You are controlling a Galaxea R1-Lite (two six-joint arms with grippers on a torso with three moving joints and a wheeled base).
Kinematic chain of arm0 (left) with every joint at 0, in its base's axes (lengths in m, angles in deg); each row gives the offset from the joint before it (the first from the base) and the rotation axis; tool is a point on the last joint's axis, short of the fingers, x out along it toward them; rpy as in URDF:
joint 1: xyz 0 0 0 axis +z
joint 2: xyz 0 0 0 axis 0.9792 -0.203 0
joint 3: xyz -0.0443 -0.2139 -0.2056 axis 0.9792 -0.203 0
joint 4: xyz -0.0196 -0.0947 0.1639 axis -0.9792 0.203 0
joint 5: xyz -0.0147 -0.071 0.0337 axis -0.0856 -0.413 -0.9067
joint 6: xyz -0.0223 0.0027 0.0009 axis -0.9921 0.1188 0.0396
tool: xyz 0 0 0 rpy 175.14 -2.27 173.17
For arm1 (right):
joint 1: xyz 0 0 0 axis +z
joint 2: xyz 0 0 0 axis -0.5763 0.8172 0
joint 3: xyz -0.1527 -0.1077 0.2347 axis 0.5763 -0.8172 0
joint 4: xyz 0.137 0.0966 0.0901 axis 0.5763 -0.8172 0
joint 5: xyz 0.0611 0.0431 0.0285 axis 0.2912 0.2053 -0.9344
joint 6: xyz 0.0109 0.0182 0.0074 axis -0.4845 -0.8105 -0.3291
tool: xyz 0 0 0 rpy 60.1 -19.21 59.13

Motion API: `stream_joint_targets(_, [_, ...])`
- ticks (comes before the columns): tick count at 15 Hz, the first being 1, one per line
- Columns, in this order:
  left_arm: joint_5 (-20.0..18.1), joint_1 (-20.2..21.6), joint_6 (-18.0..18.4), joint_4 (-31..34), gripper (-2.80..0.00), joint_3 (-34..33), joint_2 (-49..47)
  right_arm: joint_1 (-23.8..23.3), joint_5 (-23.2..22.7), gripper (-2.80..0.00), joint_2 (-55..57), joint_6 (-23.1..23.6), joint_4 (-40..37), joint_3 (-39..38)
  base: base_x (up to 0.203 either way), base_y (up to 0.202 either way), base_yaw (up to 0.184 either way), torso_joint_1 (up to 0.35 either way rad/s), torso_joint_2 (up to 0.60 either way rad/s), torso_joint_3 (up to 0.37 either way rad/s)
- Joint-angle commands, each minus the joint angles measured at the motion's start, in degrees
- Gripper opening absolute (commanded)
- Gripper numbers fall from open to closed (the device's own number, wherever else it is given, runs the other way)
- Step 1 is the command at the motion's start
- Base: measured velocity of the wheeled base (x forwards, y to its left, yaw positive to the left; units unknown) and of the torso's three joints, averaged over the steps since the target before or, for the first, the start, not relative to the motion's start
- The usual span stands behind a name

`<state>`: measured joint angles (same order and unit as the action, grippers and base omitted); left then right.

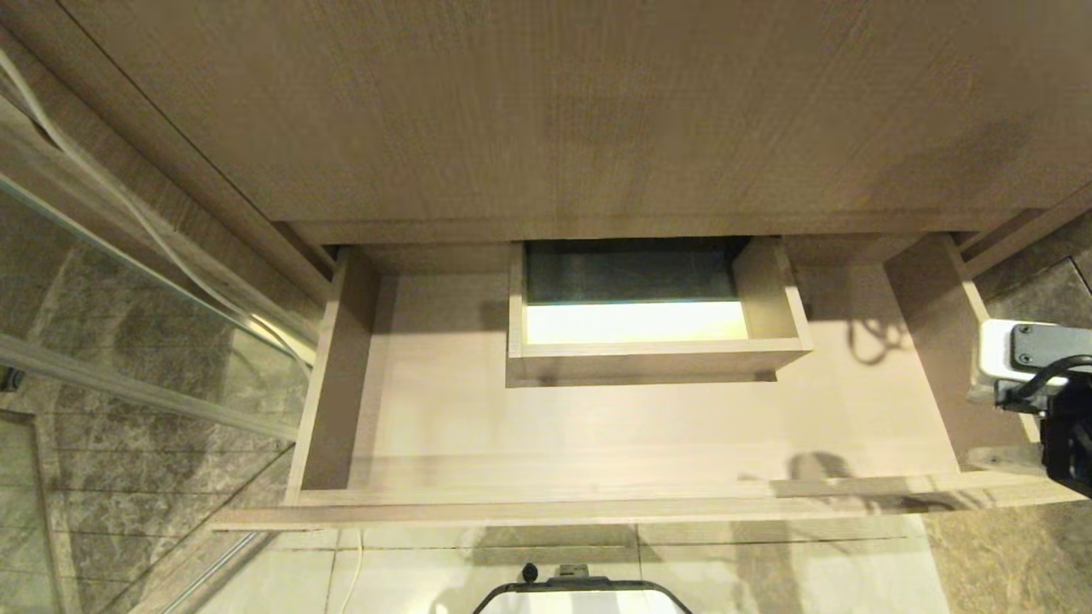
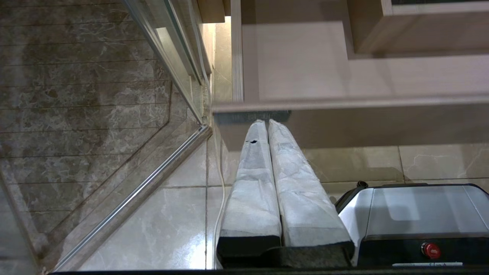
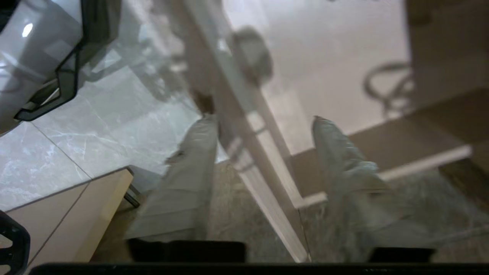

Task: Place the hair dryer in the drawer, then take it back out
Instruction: Pull open the drawer

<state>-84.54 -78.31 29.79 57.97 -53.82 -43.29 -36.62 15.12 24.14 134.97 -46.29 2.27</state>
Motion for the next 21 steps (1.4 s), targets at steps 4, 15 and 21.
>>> stream_joint_targets(4, [0.01, -0.04, 0.01, -0.01, -2.8, -0.01, 0.02, -4.38, 0.03, -2.8, -0.12, -4.43, 0.22, 1.36, 0.0, 0.0, 0.0, 0.0, 0.0, 0.0])
stream_joint_targets(15, [0.01, -0.05, 0.01, -0.01, -2.8, -0.01, 0.02, -6.24, 2.47, -2.8, -6.44, -9.07, -0.14, 2.86, 0.0, 0.0, 0.0, 0.0, 0.0, 0.0])
stream_joint_targets(21, [0.01, 0.02, 0.01, -0.01, -2.8, -0.01, -0.06, -6.56, 2.35, -2.8, -15.38, -9.16, -0.23, 1.22, 0.0, 0.0, 0.0, 0.0, 0.0, 0.0])
